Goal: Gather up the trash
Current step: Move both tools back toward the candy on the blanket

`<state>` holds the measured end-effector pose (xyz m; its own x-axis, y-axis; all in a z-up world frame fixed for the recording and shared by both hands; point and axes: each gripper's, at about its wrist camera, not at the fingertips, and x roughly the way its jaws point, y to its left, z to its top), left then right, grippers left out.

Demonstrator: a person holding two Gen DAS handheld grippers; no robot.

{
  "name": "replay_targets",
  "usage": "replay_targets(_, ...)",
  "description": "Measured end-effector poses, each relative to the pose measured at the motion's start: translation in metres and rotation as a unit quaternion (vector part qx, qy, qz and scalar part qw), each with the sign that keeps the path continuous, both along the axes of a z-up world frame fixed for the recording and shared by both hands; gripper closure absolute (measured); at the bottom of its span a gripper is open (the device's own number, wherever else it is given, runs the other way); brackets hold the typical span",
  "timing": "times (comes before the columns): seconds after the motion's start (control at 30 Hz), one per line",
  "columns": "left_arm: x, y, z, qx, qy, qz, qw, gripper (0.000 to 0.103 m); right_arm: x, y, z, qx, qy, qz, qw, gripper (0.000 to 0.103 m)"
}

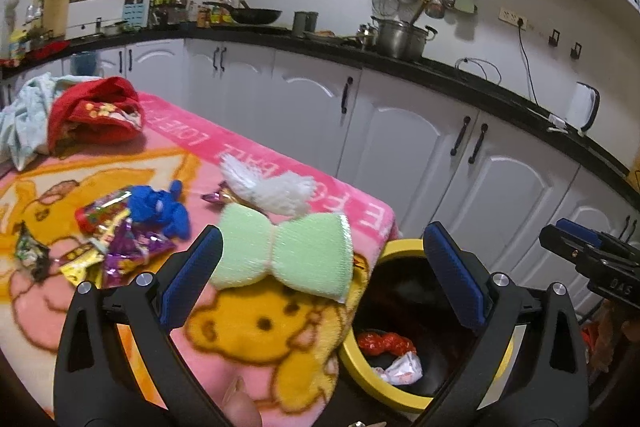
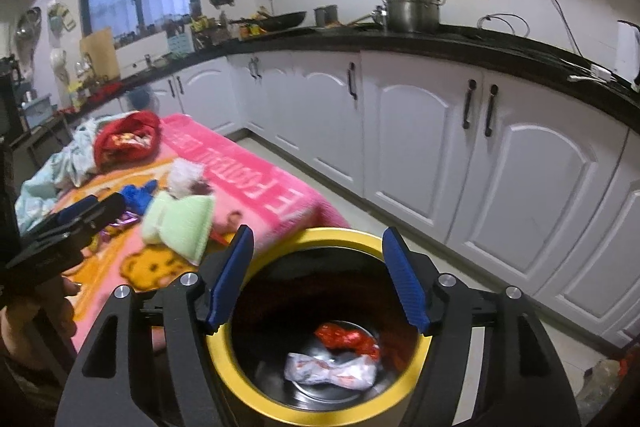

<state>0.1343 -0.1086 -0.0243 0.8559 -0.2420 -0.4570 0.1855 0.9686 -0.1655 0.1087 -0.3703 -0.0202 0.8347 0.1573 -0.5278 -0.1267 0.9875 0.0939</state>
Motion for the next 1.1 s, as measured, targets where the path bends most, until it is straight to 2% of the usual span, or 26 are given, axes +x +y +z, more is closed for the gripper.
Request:
replay_targets(0.23,-0.011,0.030,0.008,-0.011,-0.010,0.025,0.9996,0.011,-0.002,0.033,0.015,-0.002,-0.010,0.040,0.999,0.038)
replay_targets(0.53,-0.019,0.083,0.013,-0.021,-0.011,0.080,0.9965,0.011,0.010,0.089,0.025,-0.009,-0.008,0.106,0.994,0.038)
replay_targets(0.77,-0.023,0.133,0.013,-0.026,-0.009,0.127,0.9915,0.011,0.028,0.135,0.022,-0.027,-0.005,0.150,0.988,0.038)
replay_targets(1.1,-0.021,0.195,0.005,-0.034,0.006,0.196,0.9799,0.011,0.057,0.175,0.016,-0.031,0.007,0.181,0.983,0.038)
